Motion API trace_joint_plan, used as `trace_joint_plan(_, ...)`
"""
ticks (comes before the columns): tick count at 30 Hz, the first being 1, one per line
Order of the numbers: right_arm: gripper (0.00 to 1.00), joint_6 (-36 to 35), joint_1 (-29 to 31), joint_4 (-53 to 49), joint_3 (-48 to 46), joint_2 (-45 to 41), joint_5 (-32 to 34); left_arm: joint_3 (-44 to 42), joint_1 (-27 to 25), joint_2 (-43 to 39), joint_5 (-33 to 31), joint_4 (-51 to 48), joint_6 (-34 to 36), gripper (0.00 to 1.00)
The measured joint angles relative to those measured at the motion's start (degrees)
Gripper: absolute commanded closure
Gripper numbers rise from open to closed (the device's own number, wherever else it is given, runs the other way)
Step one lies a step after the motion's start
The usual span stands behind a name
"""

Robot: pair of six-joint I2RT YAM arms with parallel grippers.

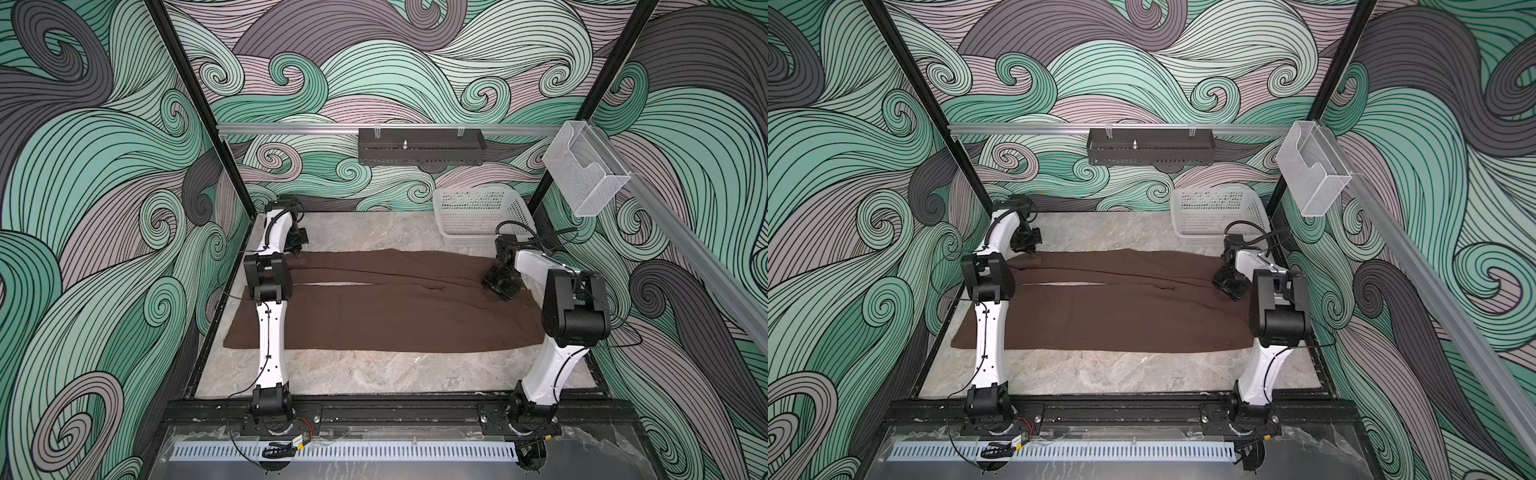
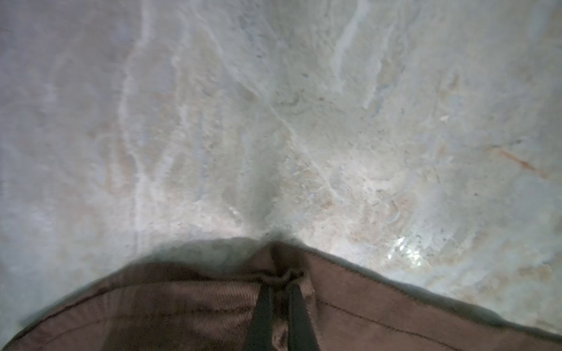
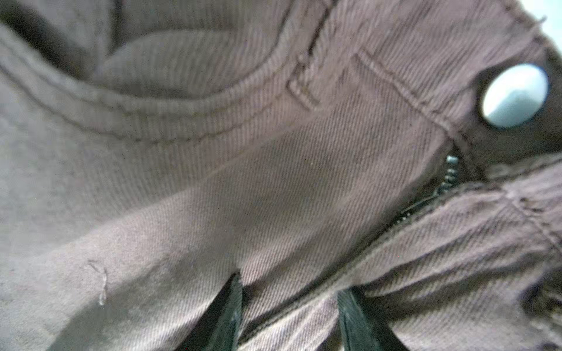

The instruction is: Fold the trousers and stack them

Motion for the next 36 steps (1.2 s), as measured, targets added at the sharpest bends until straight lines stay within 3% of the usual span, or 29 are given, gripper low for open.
trace_joint_plan(3,0.49,0.0,0.0,0.0,0.0,0.0,0.0,-3.78,2.19,-5.79,-1.46,1.97,-1.97,1.0)
trace_joint_plan(7,0.49,0.02,0.02,-0.24,0.35,0.33,0.04,-2.38,6.8,-10.99,-2.95,3.52,-3.98,1.0)
trace_joint_plan(14,0.48,0.02,0.0,-0.61,0.63,0.55,0.61,1.92,12.24,-9.53,-5.81,3.61,-7.39,1.0)
trace_joint_plan(15,0.49,0.02,-0.07,-0.61,0.66,0.55,0.72,2.1,12.5,-8.68,-6.05,3.63,-7.82,0.93)
trace_joint_plan(19,0.48,0.07,-0.24,-0.63,0.66,0.55,0.63,5.6,13.31,-3.63,-5.11,3.32,-8.9,0.47)
trace_joint_plan(21,0.46,0.09,-0.31,-0.63,0.66,0.5,0.37,6.49,13.31,-2.23,-3.67,3.34,-9.18,0.36)
trace_joint_plan(23,0.42,0.2,-0.37,-0.61,0.63,0.26,0.09,4.96,13.31,-2.62,-1.99,3.56,-9.68,0.31)
trace_joint_plan(27,0.39,0.26,-0.37,-0.55,0.52,-0.44,-0.07,-7.82,13.6,-10.58,2.8,6.45,-11.39,0.24)
trace_joint_plan(33,0.41,0.72,-0.74,-0.72,0.5,-0.79,-0.09,-34.99,13.66,-30.95,12.44,12.92,-15.15,0.27)
trace_joint_plan(36,0.42,1.95,-1.18,-0.9,0.55,-0.57,-0.52,-45.57,13.68,-35.93,16.17,15.8,-16.44,0.29)
